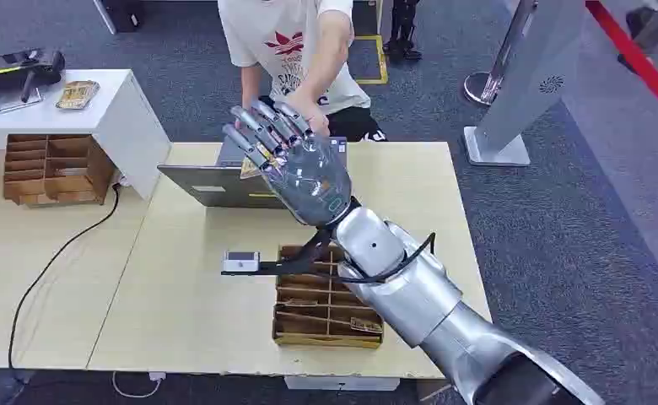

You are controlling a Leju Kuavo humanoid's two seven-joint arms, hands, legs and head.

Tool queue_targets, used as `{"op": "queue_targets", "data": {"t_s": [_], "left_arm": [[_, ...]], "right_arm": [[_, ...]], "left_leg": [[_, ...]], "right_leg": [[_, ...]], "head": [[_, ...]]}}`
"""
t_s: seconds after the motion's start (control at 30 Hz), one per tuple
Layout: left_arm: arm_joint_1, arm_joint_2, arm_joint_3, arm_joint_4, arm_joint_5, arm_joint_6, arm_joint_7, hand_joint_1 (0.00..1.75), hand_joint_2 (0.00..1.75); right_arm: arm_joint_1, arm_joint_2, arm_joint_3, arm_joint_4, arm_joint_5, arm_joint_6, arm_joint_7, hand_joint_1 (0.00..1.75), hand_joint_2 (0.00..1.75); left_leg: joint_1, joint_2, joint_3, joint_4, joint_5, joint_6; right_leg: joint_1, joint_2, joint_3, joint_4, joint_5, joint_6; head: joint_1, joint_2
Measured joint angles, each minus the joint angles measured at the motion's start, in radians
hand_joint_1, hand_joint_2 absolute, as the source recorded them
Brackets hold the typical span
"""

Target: Pass the card to the sensor for recognition and then transmit it.

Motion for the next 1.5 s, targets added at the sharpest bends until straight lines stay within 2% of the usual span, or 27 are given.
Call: {"op": "queue_targets", "data": {"t_s": [0.57, 0.83, 0.93, 1.03, 1.1, 1.33, 1.4, 1.5], "left_arm": [[0.0, 0.0, -0.005, 0.0, 0.003, 0.001, 0.002, 0.0, 0.0], [0.0, 0.0, -0.007, 0.0, 0.009, 0.003, 0.006, 0.0, 0.0], [0.0, -0.001, -0.007, 0.0, 0.018, -0.007, 0.018, 0.0, 0.0], [0.0, -0.001, -0.007, 0.0, 0.02, -0.009, 0.022, 0.0, 0.0], [0.001, -0.001, -0.007, 0.0, 0.024, -0.009, 0.028, 0.0, 0.0], [0.005, 0.0, -0.006, 0.0, 0.054, -0.001, 0.054, 0.0, 0.0], [0.007, 0.001, -0.003, 0.0, 0.066, 0.003, 0.058, 0.0, 0.0], [0.011, 0.002, 0.007, 0.0, 0.077, 0.01, 0.064, 0.0, 0.0]], "right_arm": [[0.001, 0.0, 0.0, 0.037, -0.023, -0.006, 0.001, 1.75, 1.75], [0.015, 0.0, -0.004, 0.042, -0.073, -0.008, -0.021, 1.75, 1.75], [0.039, 0.007, -0.023, 0.031, -0.168, 0.001, -0.055, 1.75, 1.75], [0.053, 0.013, -0.038, 0.021, -0.201, 0.008, -0.07, 1.75, 1.75], [0.068, 0.019, -0.051, 0.007, -0.269, 0.04, -0.09, 1.75, 1.75], [0.187, 0.072, -0.129, -0.132, -0.643, 0.167, -0.153, 1.75, 1.75], [0.222, 0.088, -0.154, -0.185, -0.773, 0.213, -0.156, 1.75, 1.75], [0.256, 0.098, -0.188, -0.243, -0.897, 0.271, -0.14, 1.75, 1.75]], "left_leg": [[0.0, 0.0, 0.0, 0.0, 0.0, 0.0], [0.0, 0.0, 0.0, 0.0, 0.0, 0.0], [0.0, 0.0, 0.0, 0.0, 0.0, 0.0], [0.0, 0.0, 0.0, 0.0, 0.0, 0.0], [0.0, 0.0, 0.0, 0.0, 0.0, 0.0], [0.0, 0.0, 0.0, 0.0, 0.0, 0.0], [0.0, 0.0, 0.0, 0.0, 0.0, 0.0], [0.0, 0.0, 0.0, 0.0, 0.0, 0.0]], "right_leg": [[0.0, 0.0, 0.0, 0.0, 0.0, 0.0], [0.0, 0.0, 0.0, 0.0, 0.0, 0.0], [0.0, 0.0, 0.0, 0.0, 0.0, 0.0], [0.0, 0.0, 0.0, 0.0, 0.0, 0.0], [0.0, 0.0, 0.0, 0.0, 0.0, 0.0], [0.0, 0.0, 0.0, 0.0, 0.0, 0.0], [0.0, 0.0, 0.0, 0.0, 0.0, 0.0], [0.0, 0.0, 0.0, 0.0, 0.0, 0.0]], "head": [[0.0, 0.0], [0.0, 0.0], [0.0, 0.0], [0.0, 0.0], [0.0, 0.0], [0.0, 0.0], [0.0, 0.0], [0.0, 0.0]]}}
